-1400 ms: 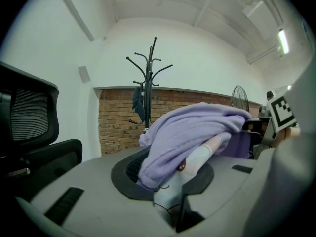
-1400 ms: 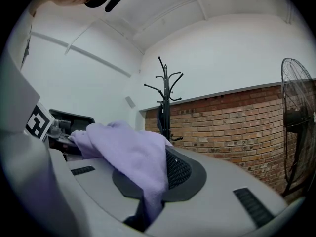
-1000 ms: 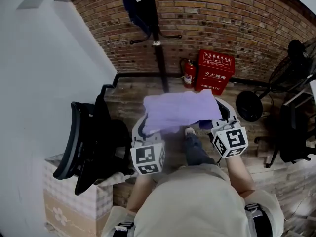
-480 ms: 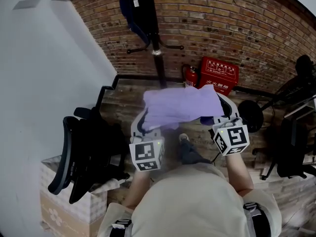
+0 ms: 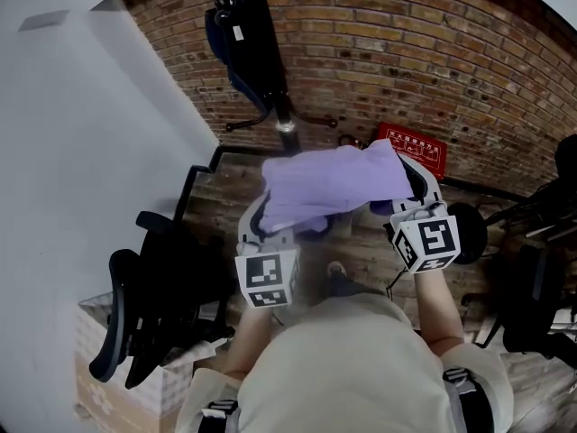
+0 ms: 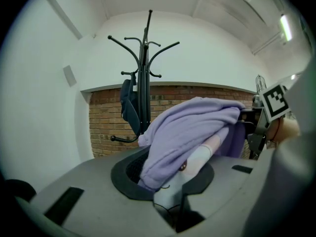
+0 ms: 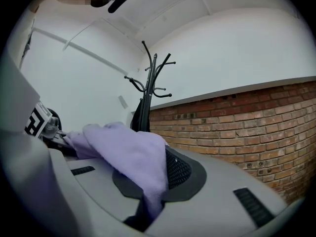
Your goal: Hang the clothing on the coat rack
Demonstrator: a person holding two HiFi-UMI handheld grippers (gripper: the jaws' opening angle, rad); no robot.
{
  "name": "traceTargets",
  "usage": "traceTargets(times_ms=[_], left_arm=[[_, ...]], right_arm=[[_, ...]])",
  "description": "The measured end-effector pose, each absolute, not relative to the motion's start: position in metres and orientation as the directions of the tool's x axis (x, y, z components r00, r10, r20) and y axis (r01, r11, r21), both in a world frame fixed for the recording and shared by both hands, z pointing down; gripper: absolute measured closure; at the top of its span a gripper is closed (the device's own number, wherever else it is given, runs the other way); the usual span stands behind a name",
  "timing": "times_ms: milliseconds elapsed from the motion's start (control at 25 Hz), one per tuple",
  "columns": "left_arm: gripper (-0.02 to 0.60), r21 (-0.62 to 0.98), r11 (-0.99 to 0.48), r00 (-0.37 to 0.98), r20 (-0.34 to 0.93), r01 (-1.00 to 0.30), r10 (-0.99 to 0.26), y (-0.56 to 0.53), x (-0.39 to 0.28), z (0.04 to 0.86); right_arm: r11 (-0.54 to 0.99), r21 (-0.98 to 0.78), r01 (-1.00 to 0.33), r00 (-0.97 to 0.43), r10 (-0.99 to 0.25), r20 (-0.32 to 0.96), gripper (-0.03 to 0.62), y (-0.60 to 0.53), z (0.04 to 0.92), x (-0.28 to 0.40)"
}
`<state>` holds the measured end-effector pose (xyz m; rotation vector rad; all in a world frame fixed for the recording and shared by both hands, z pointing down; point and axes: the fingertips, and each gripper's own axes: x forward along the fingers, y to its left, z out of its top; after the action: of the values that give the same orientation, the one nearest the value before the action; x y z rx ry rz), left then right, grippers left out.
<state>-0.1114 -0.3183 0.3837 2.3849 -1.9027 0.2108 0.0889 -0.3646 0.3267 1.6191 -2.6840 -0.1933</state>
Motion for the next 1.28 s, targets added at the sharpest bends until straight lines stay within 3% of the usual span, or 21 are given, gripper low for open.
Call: traceTargets(times_ms=[720,1280], left_arm=[[0.5,-0.039,-0.114,0.107,0.154,-0.993,-0.982,-0.422,-0.123,0.385],[0.5,-0.058,-0.039,0.025,0.228,-0.998,-0.973,-0.46,-0.137,0.413]], right_arm=[[0.592,0.111,-0.798,-0.601,-0.797,-0.063,0.576,-0.51,0.327,0.062],[0.662,0.119,-0.74,-0.67,-0.742,-0.039,0.576,-0.581,0.344,0.027]])
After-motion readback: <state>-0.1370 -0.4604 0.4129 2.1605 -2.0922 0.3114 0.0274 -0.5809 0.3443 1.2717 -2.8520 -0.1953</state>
